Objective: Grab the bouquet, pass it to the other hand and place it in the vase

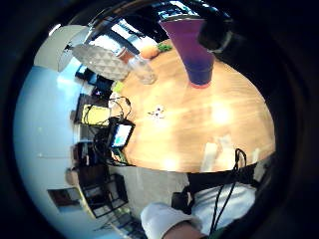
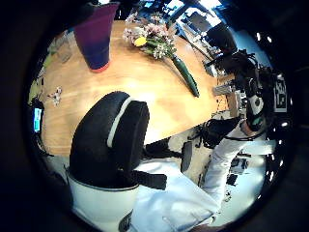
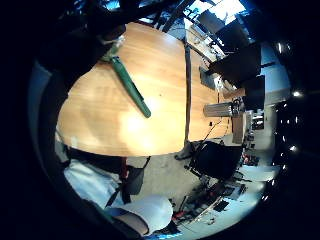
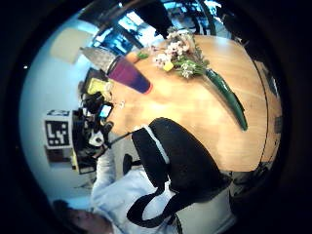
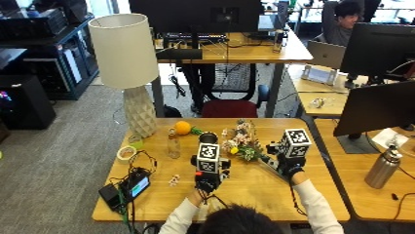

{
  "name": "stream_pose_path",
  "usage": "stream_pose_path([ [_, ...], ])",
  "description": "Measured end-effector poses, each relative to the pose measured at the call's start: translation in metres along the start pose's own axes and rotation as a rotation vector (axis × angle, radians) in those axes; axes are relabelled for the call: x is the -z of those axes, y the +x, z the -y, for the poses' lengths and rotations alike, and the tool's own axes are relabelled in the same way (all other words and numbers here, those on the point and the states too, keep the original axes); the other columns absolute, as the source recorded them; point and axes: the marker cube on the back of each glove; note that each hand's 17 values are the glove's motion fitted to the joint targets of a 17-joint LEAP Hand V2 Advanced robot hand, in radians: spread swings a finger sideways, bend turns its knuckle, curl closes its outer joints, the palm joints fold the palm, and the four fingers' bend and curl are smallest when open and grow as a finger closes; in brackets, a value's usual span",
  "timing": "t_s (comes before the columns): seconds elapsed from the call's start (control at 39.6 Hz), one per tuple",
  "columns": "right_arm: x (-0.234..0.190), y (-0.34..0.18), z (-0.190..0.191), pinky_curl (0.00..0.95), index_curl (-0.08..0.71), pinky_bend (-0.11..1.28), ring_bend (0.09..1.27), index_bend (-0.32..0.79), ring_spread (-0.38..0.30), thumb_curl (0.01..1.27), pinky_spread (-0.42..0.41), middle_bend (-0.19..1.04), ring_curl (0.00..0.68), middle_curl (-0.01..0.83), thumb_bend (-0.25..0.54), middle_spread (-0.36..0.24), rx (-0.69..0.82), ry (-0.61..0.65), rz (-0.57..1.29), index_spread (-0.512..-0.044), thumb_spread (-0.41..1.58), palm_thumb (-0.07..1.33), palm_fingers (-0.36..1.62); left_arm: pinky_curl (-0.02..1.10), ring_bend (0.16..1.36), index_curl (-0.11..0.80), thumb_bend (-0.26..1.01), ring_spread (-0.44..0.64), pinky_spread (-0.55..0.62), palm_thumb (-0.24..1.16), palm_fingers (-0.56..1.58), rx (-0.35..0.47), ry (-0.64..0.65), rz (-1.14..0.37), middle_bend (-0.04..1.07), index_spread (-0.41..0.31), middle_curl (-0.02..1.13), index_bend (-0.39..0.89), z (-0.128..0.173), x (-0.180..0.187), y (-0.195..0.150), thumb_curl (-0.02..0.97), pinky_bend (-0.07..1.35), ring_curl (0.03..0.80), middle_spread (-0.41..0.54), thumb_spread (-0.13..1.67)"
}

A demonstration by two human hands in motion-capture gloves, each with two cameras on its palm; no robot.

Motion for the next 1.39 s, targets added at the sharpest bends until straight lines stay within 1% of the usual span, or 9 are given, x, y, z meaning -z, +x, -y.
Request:
stream_pose_path([
  [0.08,-0.007,0.002,0.006,0.130,0.061,0.40,0.38,0.09,0.068,0.06,0.160,0.42,0.136,0.136,0.124,-0.019,0.006,-0.018,-0.006,-0.182,0.56,0.23,0.68,0.12,0.43,0.086,0.10,0.13,0.16,0.16,0.50,-0.001,0.006,0.010,0.17,-0.033,0.08,0.18,0.002,-0.002,-0.002,0.044,0.39,0.117,0.058,0.58],
  [0.2,-0.019,0.008,0.015,0.204,0.105,0.43,0.42,0.09,0.090,0.09,0.212,0.42,0.208,0.196,0.117,-0.025,0.009,-0.039,-0.030,-0.241,0.79,0.27,0.62,0.19,0.46,0.142,0.09,0.18,0.21,0.18,0.47,0.002,0.009,0.006,0.17,-0.044,0.13,0.18,0.003,-0.001,-0.004,0.075,0.41,0.173,0.077,0.83],
  [0.51,-0.012,0.006,0.017,0.266,0.138,0.45,0.45,0.09,0.109,0.15,0.255,0.42,0.261,0.279,0.061,-0.030,0.020,-0.015,-0.027,-0.287,1.01,0.31,0.58,0.25,0.48,0.227,0.04,0.23,0.26,0.19,0.43,0.005,-0.007,-0.003,0.17,-0.052,0.19,0.17,-0.007,0.004,-0.004,0.135,0.41,0.217,0.093,1.09],
  [0.68,0.016,-0.010,0.004,0.291,0.147,0.47,0.49,0.08,0.097,0.18,0.257,0.39,0.291,0.302,0.022,-0.026,-0.015,-0.058,-0.020,-0.288,1.05,0.33,0.59,0.27,0.48,0.257,0.01,0.24,0.26,0.19,0.42,0.004,-0.008,0.013,0.17,-0.054,0.21,0.17,-0.002,-0.003,-0.007,0.163,0.41,0.232,0.095,1.14],
  [0.73,0.018,-0.006,0.009,0.309,0.135,0.54,0.55,0.04,0.064,0.19,0.228,0.35,0.310,0.298,0.012,-0.020,-0.034,-0.079,-0.013,-0.283,1.06,0.33,0.65,0.27,0.48,0.265,0.01,0.24,0.27,0.19,0.42,-0.001,-0.010,0.003,0.17,-0.054,0.22,0.17,-0.004,-0.001,-0.006,0.170,0.41,0.236,0.096,1.15],
  [0.83,0.022,0.008,0.027,0.325,0.126,0.58,0.58,0.04,0.033,0.20,0.205,0.32,0.325,0.308,-0.005,-0.010,-0.093,-0.096,-0.003,-0.267,1.07,0.35,0.65,0.28,0.49,0.277,-0.01,0.24,0.27,0.20,0.41,-0.006,-0.015,-0.004,0.17,-0.054,0.23,0.16,-0.008,0.003,-0.003,0.182,0.41,0.243,0.096,1.16],
  [1.04,0.014,0.050,0.063,0.357,0.114,0.64,0.63,0.04,0.022,0.22,0.181,0.30,0.354,0.331,-0.021,-0.003,-0.225,-0.124,0.054,-0.220,1.07,0.35,0.65,0.30,0.49,0.296,-0.02,0.24,0.27,0.20,0.40,-0.015,-0.019,-0.016,0.17,-0.054,0.25,0.16,-0.008,0.002,-0.001,0.202,0.41,0.254,0.097,1.18],
  [1.19,-0.010,0.080,0.078,0.375,0.090,0.70,0.65,0.02,0.025,0.24,0.176,0.31,0.367,0.350,-0.017,0.014,-0.318,-0.156,0.091,-0.192,1.07,0.37,0.62,0.31,0.49,0.306,-0.02,0.24,0.27,0.20,0.40,-0.020,-0.019,-0.021,0.17,-0.055,0.25,0.16,-0.006,-0.001,-0.001,0.212,0.41,0.261,0.097,1.18],
  [1.39,-0.084,0.117,0.075,0.390,0.056,0.76,0.68,-0.01,0.035,0.26,0.177,0.32,0.379,0.369,-0.029,0.034,-0.386,-0.286,0.141,-0.167,1.04,0.38,0.57,0.32,0.49,0.317,-0.02,0.24,0.27,0.19,0.40,-0.011,-0.031,-0.021,0.17,-0.055,0.26,0.16,-0.009,-0.004,-0.002,0.223,0.41,0.269,0.098,1.19],
])
